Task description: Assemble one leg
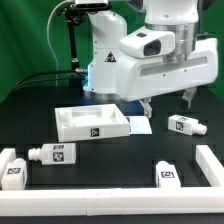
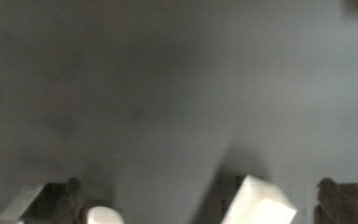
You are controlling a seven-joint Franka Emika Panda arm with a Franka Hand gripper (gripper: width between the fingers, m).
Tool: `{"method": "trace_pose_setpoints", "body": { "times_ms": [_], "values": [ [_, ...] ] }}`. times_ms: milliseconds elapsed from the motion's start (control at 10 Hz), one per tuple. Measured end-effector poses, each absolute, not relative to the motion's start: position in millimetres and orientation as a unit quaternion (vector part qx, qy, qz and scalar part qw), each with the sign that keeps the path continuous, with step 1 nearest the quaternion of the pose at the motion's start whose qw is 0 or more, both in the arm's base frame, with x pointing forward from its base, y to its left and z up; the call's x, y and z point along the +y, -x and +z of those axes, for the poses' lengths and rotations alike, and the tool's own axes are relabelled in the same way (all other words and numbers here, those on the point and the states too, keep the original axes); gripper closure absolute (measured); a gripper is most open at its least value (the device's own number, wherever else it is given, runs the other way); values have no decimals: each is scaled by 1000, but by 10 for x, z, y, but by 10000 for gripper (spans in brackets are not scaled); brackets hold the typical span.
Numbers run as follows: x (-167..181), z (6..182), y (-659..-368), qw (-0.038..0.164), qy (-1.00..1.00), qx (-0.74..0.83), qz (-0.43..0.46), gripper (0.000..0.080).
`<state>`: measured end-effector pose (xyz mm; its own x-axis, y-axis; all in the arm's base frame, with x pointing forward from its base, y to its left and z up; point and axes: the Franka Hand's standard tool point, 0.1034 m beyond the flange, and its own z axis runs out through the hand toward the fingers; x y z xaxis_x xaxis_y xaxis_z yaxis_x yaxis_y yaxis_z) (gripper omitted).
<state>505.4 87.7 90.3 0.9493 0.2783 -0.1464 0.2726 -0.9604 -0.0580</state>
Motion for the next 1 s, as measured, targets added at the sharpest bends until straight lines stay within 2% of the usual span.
{"method": "trace_pose_setpoints", "body": {
  "times_ms": [700,800,1000],
  "values": [
    [849,874,-5125,16,988,-124,87,150],
    [796,829,-5288,15,992,-91,88,150],
    [620,744,-5522,34,994,-20,104,150]
  ]
}}
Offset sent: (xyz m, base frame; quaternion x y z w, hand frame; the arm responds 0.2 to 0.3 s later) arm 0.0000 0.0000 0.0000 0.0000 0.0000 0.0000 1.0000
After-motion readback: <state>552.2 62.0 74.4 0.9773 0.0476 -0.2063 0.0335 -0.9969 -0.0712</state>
